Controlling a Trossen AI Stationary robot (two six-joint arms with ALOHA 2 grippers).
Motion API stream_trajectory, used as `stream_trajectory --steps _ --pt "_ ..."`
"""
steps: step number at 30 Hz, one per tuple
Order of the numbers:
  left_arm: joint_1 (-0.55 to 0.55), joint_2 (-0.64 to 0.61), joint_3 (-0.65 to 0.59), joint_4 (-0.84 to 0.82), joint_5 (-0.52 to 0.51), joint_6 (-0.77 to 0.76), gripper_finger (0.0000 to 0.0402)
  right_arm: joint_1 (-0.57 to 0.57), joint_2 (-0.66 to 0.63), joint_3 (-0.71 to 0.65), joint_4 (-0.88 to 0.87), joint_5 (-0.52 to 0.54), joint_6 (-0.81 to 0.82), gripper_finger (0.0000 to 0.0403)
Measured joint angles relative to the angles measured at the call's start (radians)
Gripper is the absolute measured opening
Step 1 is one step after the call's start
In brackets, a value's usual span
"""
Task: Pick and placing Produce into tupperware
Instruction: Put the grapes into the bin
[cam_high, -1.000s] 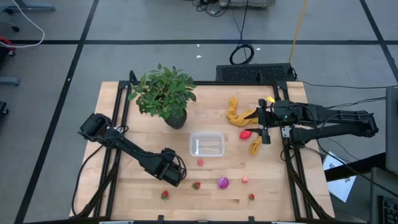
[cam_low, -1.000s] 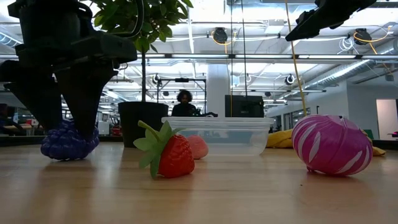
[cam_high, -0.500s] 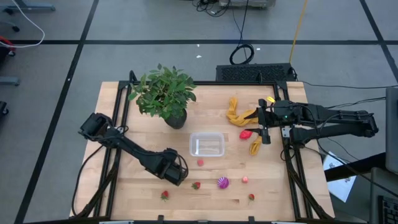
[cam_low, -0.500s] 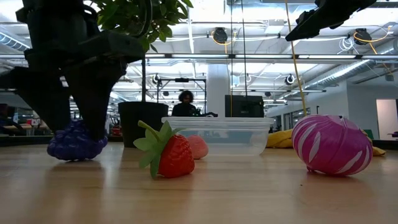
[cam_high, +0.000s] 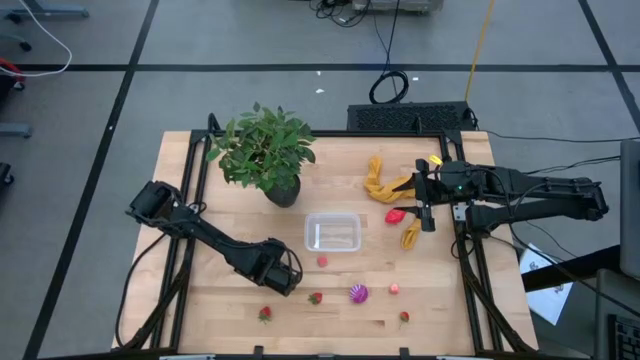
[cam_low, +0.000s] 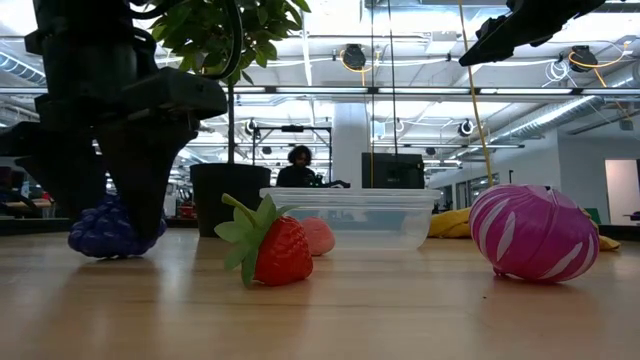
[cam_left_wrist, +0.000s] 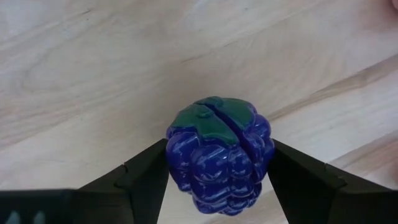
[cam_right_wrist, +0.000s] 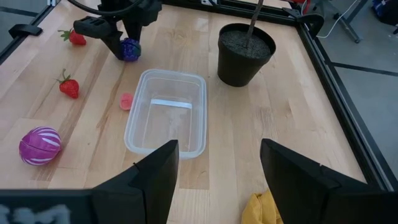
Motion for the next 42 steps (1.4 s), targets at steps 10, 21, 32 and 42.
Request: stream_trajectory --steps 10,21,32,42 --pt "0.000 0.000 0.000 0.027 -0.012 0.005 0.0214 0.000 0.000 0.000 0.000 0.000 0.000 0.0220" --pt "0.000 0.000 0.025 0.044 -0.029 0.021 0.0236 0.000 0.000 0.000 0.000 0.000 0.000 0.0220" --pt "0.000 0.000 0.107 0.040 -0.083 0.076 0.0229 0.000 0.000 0.000 0.000 0.000 0.000 0.0220" --pt "0.000 0.000 0.194 0.040 -0.109 0.130 0.0228 0.000 0.000 0.000 0.000 0.000 0.000 0.0220"
